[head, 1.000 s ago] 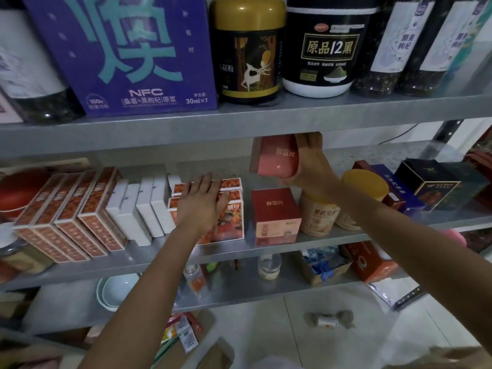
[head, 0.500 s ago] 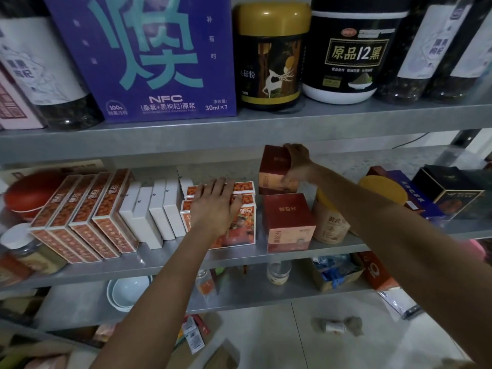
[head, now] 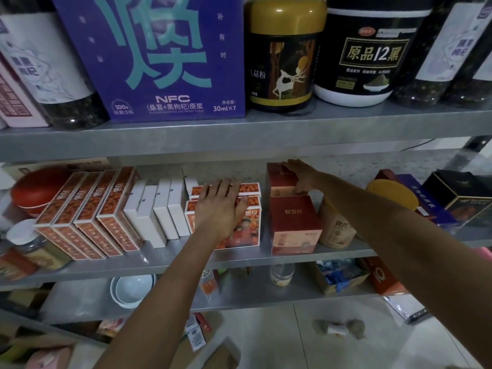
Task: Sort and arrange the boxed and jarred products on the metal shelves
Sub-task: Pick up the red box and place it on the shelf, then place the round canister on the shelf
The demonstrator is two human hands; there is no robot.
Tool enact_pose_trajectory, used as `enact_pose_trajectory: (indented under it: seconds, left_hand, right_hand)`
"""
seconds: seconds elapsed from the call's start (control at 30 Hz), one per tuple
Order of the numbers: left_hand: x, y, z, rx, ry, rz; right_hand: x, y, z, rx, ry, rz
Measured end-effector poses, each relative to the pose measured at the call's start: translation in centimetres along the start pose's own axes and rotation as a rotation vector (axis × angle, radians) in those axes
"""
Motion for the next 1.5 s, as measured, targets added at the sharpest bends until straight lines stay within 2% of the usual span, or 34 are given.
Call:
enact_pose_trajectory:
  seconds: [0.13, 0.27, 0.5, 0.63, 0.7, 0.77, 0.87, 0.97, 1.07, 1.17, 1.33, 1.5]
  left_hand:
    - [0.1, 0.0, -0.1, 0.007, -0.007, 0.007]
    - [0.0, 0.2, -0.1, 0.027, -0.018, 0.013]
    - [0.0, 0.3, 0.3, 0.008, 0.025, 0.017]
    - [0.0, 0.0, -0.5, -0.002, 0.147, -0.023]
    - [0.6, 0.0, -1.9, 0.092, 0.247, -0.06]
    - [2.4, 0.3, -3.5, 0.254, 0.291, -0.053]
    - [6.9, 1.3, -4.8, 0.377, 0.329, 0.066]
    - [11.7, 2.1, -3.5, 0.199, 0.264, 0.252]
    - [14.0, 2.7, -0.5, 0.027, 0.144, 0.32]
    - [14.5, 3.0, 1.0, 0.055, 0.039, 0.315]
    - [14.5, 2.6, 1.4, 0.063, 0.009, 0.319]
    - [14.6, 2.6, 1.4, 0.042, 0.035, 0.315]
  right_hand:
    - [0.6, 0.3, 0.0, 0.015, 0.064, -0.044]
    - [1.9, 1.9, -1.4, 0.091, -0.031, -0.073]
    - [7.0, 8.5, -2.0, 0.22, -0.034, 0.016]
    - [8.5, 11.7, 0.3, 0.135, 0.02, 0.038]
    - [8.7, 12.1, 1.6, 0.14, 0.069, 0.039]
    - [8.6, 11.9, 2.0, 0.178, 0.07, 0.049]
    - [8.5, 11.6, 2.0, 0.215, 0.021, 0.05]
    - [8.7, 11.8, 2.0, 0.24, -0.011, 0.045]
    - [8.4, 12.0, 2.1, 0.266, -0.013, 0.045]
    - [8.5, 12.0, 2.2, 0.298, -0.005, 0.044]
    - [8.5, 12.3, 2.2, 0.345, -0.054, 0.025]
    - [8.0, 14.0, 2.6, 0.459, -0.143, -0.169]
Point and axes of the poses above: each hand's wrist, its own y-axis away from the middle knuckle, its own z-axis out of the palm, x = y × z, the point moved 2 cm from there along -y, towards the middle knuckle, and after that the axes turned 12 degrees about -y, right-handed, at the moved point
